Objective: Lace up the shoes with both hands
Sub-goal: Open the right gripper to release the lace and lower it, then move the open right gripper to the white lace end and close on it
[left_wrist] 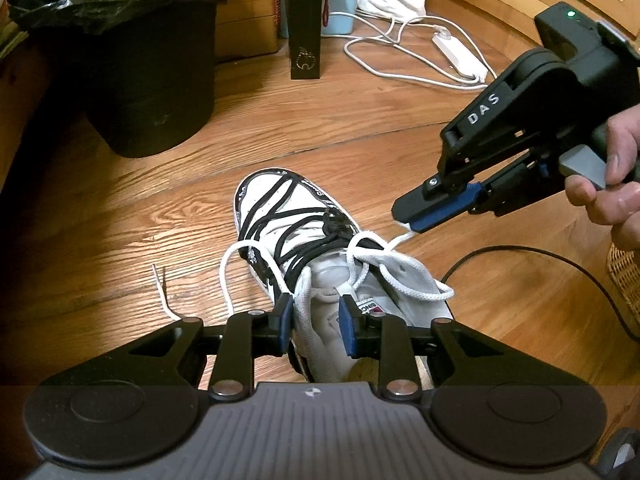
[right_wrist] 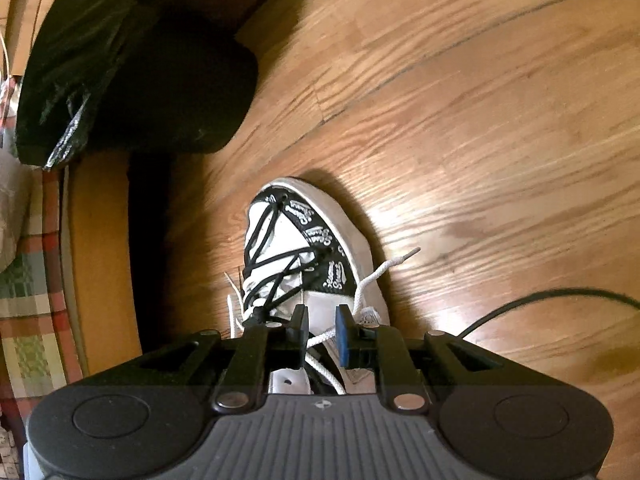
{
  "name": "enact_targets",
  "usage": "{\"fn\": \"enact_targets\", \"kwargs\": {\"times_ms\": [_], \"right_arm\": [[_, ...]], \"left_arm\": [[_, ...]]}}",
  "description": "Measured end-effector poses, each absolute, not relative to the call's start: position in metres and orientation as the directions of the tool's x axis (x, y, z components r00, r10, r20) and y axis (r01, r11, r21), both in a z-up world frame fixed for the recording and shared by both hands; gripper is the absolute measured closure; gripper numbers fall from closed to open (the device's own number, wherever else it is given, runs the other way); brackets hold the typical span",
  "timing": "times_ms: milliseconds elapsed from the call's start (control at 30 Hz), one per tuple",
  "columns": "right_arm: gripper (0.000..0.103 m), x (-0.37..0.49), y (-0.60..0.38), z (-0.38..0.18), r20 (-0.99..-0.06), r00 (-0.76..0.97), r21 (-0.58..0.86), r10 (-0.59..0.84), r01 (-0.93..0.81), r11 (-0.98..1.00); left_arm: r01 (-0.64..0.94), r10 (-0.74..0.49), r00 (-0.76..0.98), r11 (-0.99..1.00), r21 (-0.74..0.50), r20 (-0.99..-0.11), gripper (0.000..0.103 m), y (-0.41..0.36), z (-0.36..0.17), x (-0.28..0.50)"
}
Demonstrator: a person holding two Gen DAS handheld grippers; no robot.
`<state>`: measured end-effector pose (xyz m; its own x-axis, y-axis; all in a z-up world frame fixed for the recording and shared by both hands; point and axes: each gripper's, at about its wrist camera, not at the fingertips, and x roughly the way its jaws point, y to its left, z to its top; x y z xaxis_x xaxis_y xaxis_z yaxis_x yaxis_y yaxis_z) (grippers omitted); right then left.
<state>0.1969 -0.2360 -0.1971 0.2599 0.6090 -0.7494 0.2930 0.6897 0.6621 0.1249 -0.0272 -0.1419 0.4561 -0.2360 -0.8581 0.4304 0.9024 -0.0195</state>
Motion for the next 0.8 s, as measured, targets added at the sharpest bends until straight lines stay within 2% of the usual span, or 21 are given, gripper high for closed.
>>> {"fn": "enact_targets", "kwargs": {"times_ms": [367, 467, 533, 800], "right_arm": [[0.085, 0.192, -0.232, -0.208, -0.745, 0.285, 0.667, 0.603, 0.340, 0.662], [0.085, 0.188, -0.237, -0.208, -0.731, 0.303, 0.682, 0.612, 0.368, 0.632], [0.085, 0.187, -0.241, -0.207, -0.721, 0.301, 0.691, 0.624, 0.379, 0.615], [0.085, 0.178, -0.241, -0.198, -0.705, 0.316, 0.707, 0.635, 0.389, 0.591]], "left_arm": [[0.440, -0.223, 0.464, 0.898, 0.005, -0.857, 0.075, -0.028, -0.139, 0.116], [0.463, -0.203, 0.475, 0.885, 0.046, -0.856, 0.073, -0.034, -0.136, 0.108], [0.447, -0.215, 0.474, 0.894, 0.023, -0.854, 0.070, -0.032, -0.135, 0.106], [0.325, -0.268, 0.484, 0.939, -0.113, -0.833, 0.070, -0.015, -0.127, 0.101]]}}
